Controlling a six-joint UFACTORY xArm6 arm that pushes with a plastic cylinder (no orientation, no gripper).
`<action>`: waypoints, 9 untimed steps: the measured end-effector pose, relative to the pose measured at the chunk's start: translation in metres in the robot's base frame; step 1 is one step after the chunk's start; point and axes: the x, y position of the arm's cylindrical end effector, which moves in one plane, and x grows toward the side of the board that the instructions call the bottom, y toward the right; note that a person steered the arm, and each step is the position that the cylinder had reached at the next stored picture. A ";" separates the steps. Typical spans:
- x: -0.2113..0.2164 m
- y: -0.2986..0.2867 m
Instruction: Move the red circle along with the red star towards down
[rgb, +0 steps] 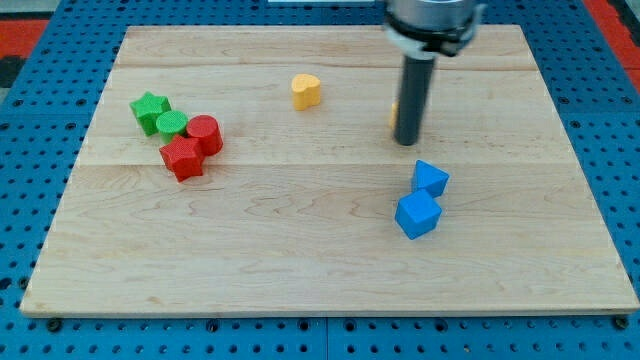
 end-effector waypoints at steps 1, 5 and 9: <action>-0.009 -0.006; -0.017 -0.254; -0.025 -0.308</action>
